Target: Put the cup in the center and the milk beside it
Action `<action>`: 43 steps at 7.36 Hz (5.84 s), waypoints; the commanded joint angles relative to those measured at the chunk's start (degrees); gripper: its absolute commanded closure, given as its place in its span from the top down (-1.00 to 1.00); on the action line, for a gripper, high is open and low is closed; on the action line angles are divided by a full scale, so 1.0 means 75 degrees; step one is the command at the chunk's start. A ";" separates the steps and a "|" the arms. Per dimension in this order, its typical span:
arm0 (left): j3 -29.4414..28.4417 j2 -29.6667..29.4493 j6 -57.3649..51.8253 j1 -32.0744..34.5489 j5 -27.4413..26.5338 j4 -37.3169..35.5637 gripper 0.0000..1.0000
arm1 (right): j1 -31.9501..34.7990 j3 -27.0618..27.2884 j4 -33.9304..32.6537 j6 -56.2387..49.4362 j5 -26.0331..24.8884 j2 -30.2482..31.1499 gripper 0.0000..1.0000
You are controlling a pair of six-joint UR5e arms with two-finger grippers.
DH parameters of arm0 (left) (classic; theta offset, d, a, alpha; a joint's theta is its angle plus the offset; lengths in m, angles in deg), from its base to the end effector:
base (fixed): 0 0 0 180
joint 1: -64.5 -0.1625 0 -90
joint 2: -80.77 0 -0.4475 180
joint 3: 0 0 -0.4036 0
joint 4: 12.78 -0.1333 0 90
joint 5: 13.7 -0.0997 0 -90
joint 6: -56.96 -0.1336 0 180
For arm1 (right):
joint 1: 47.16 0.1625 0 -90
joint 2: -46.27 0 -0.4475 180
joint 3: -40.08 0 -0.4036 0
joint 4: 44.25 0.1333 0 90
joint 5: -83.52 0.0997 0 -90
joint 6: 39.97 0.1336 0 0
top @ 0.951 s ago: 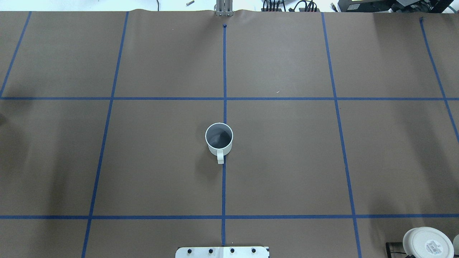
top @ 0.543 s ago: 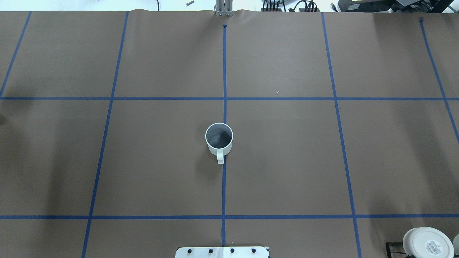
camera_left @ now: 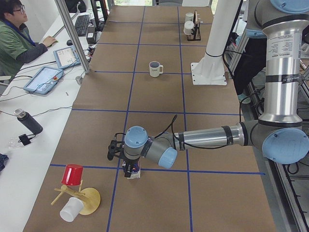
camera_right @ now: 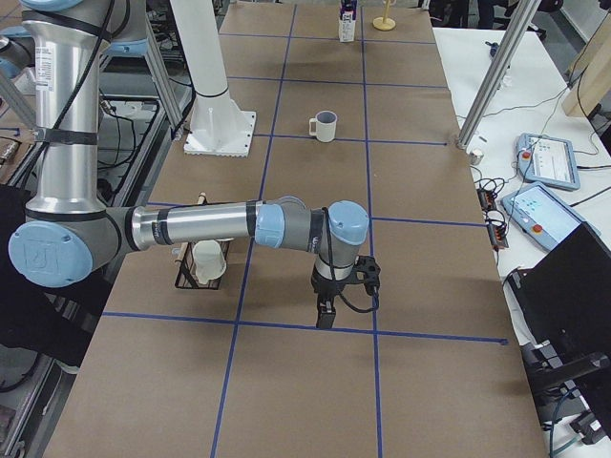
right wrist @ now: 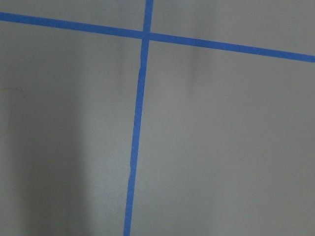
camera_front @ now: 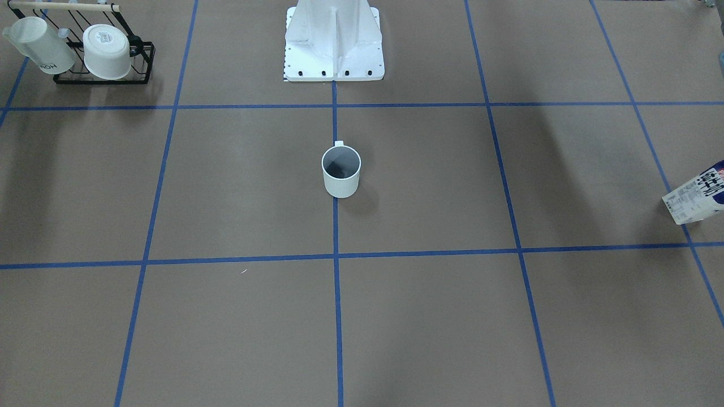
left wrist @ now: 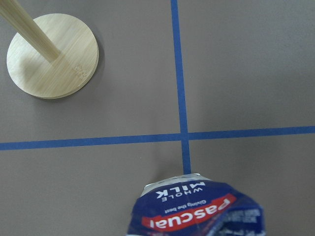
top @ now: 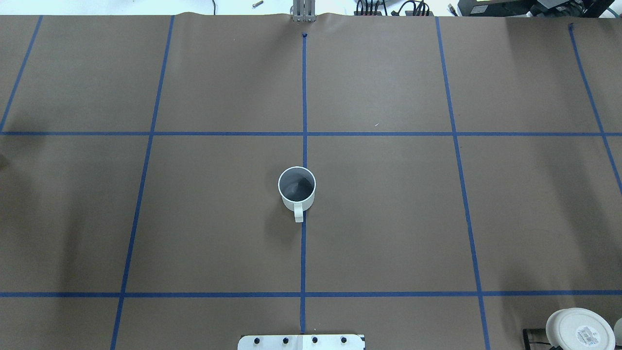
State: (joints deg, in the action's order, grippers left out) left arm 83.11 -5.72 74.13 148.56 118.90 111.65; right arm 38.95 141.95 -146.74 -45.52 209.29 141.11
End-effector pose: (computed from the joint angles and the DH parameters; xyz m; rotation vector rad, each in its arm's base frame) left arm 0.0092 -0.5024 0.7312 0.2447 0.7968 -0.0286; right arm 0.0244 -0.4544 0.6764 -0.0832 -0.6255 -0.1295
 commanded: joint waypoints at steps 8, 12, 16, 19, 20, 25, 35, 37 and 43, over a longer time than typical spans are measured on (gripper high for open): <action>0.2748 0.0013 0.0833 0.0031 0.0345 -0.2131 -1.00 | -0.0008 0.0000 0.0000 0.0013 0.0000 0.0000 1.00; 0.4665 -0.1246 0.4627 -0.2493 -0.0755 -0.3564 -1.00 | -0.0008 0.0000 0.0000 0.0013 0.0000 0.0059 1.00; 0.4927 -0.4669 0.6742 -0.5295 -0.2665 -0.7350 -1.00 | -0.0008 0.0000 0.0000 0.0013 0.0012 0.0070 1.00; 0.3897 -0.5624 0.7063 -0.6120 -0.3241 -0.7297 -1.00 | -0.0008 -0.0012 0.0000 0.0024 0.0012 0.0070 1.00; 0.3883 -0.5624 0.7063 -0.6191 -0.3243 -0.7076 -1.00 | -0.0008 -0.0012 0.0012 0.0024 0.0012 0.0070 1.00; 0.3158 -0.5683 0.7110 -0.6532 -0.3243 -0.5799 -1.00 | -0.0008 -0.0012 0.0000 0.0024 0.0023 0.0070 1.00; 0.3930 -0.5427 0.6564 -0.5926 -0.2975 -0.5973 0.98 | -0.0008 -0.0024 -0.0011 0.0024 0.0035 0.0082 1.00; 0.3965 -0.4482 0.4028 -0.4815 -0.2285 -0.5973 0.98 | -0.0008 -0.0129 0.0000 0.0024 0.0070 0.0082 1.00; 0.2869 -0.1115 -0.3203 -0.0035 -0.0549 -0.5856 0.98 | -0.0008 -0.0141 0.0012 0.0013 0.0082 0.0082 1.00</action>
State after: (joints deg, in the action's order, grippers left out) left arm 108.71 -17.70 61.26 141.00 112.60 67.40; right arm 38.89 140.95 -146.65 -45.42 209.96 141.73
